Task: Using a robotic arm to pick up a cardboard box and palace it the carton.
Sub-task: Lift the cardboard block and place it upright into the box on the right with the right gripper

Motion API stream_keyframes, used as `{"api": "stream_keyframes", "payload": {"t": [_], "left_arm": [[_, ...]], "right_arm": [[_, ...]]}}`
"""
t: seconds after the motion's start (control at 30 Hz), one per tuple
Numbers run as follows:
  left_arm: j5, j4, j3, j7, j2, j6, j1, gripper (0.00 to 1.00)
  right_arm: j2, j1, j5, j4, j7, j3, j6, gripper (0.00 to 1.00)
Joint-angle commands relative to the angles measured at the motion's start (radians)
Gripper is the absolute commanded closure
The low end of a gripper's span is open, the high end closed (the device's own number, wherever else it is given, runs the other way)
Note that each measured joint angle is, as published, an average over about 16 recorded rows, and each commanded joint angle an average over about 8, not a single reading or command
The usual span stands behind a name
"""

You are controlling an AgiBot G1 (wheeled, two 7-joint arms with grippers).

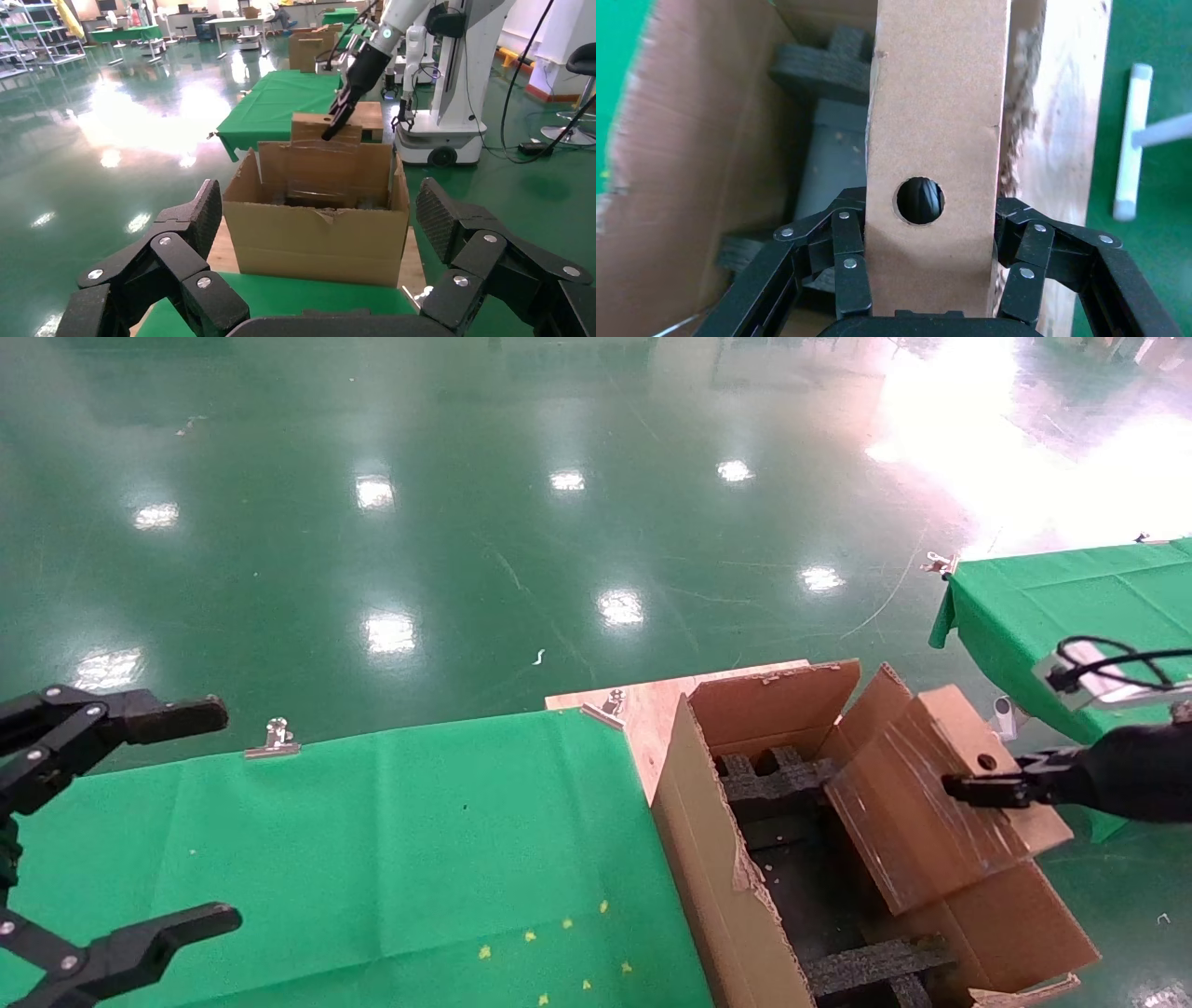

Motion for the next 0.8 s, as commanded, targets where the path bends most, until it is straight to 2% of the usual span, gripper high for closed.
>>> {"api": "stream_keyframes", "payload": {"t": [0.03, 0.4, 0.8], "left_arm": [[0.0, 0.0, 0.0, 0.0, 0.0, 0.0, 0.0, 0.0], [0.0, 0.0, 0.0, 0.0, 0.0, 0.0, 0.0, 0.0], [0.0, 0.0, 0.001, 0.0, 0.0, 0.0, 0.0, 0.0]], "right_arm": [[0.005, -0.014, -0.016, 0.025, 0.039, -0.011, 0.029, 1.0], [0.007, -0.088, -0.072, 0.131, 0.181, -0.059, 0.181, 1.0], [-0.052, -0.17, -0.097, 0.12, 0.223, -0.104, 0.302, 1.0]]}}
